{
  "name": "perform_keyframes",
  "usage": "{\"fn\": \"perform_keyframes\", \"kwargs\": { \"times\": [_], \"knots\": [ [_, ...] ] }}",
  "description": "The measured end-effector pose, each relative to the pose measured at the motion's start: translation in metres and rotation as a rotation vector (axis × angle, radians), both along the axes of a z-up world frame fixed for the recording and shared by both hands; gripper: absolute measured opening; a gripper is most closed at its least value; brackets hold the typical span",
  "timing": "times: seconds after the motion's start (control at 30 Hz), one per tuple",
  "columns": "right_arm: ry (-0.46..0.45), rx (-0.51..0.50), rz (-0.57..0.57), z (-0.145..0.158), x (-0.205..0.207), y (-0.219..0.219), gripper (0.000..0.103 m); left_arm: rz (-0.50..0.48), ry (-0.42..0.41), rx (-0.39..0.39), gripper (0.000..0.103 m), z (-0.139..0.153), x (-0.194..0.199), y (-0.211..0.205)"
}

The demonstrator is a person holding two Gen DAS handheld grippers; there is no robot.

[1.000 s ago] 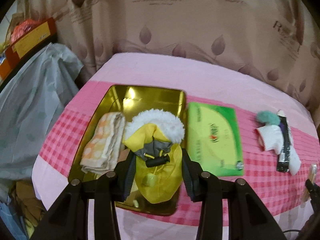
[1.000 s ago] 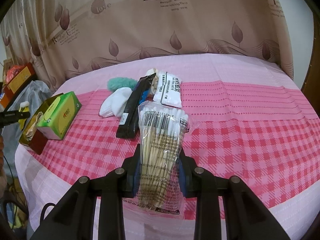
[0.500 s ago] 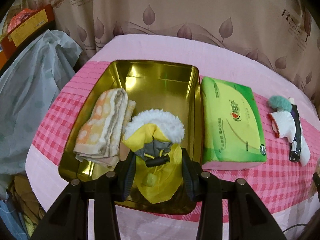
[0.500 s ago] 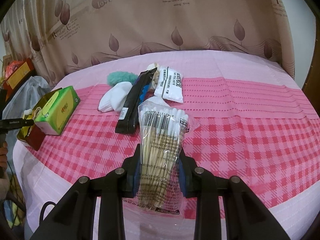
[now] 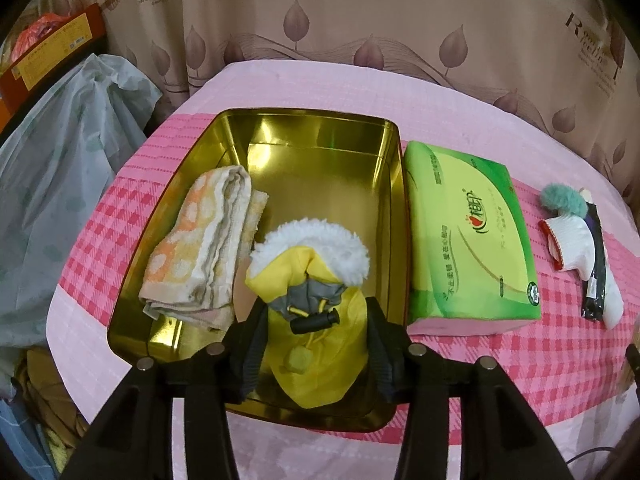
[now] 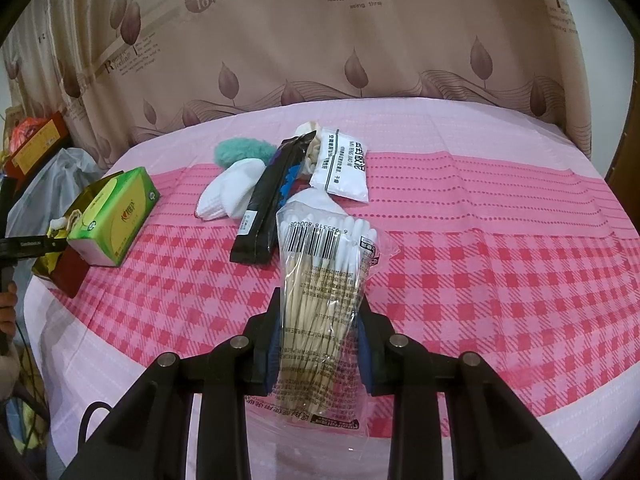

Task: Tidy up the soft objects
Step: 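Lower the yellow jacket into the gold tin and open the left gripper, then withdraw the left gripper from the tin while the right gripper holds the swab bag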

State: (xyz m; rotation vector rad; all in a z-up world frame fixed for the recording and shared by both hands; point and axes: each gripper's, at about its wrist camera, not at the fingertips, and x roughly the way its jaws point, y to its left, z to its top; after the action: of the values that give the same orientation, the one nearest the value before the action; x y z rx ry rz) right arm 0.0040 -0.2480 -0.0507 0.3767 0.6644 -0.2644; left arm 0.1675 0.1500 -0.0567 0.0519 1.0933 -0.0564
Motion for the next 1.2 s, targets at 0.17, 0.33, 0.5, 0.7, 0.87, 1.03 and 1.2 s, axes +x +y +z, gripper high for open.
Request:
{"fn": "perform_keyframes", "kwargs": {
  "times": [0.17,0.33,0.5,0.7,0.87,1.03,1.2],
  "knots": [
    [0.001,0.000,0.000,0.000,0.000,0.000,0.028,-0.006,0.007,-0.013,0.050,0.000,-0.001,0.000],
    [0.000,-0.002,0.000,0.000,0.001,0.000,0.028,-0.008,-0.005,-0.005,0.052,0.006,-0.003,-0.001],
    [0.002,-0.007,0.004,-0.001,0.000,0.001,0.028,-0.004,-0.041,-0.016,0.052,0.024,-0.008,0.003],
    [-0.016,-0.018,0.015,0.000,-0.001,0.005,0.028,0.028,-0.087,0.010,0.052,0.040,-0.020,0.019],
    [-0.028,-0.026,0.040,0.004,-0.001,0.010,0.028,0.093,-0.102,0.021,0.052,0.042,-0.033,0.049],
    [-0.036,-0.048,0.058,0.008,0.000,0.017,0.028,0.175,-0.100,0.005,0.052,0.038,-0.045,0.082],
    [-0.023,-0.071,0.077,0.011,0.007,0.029,0.028,0.271,-0.118,-0.008,0.052,0.043,-0.055,0.112]
  ]
}}
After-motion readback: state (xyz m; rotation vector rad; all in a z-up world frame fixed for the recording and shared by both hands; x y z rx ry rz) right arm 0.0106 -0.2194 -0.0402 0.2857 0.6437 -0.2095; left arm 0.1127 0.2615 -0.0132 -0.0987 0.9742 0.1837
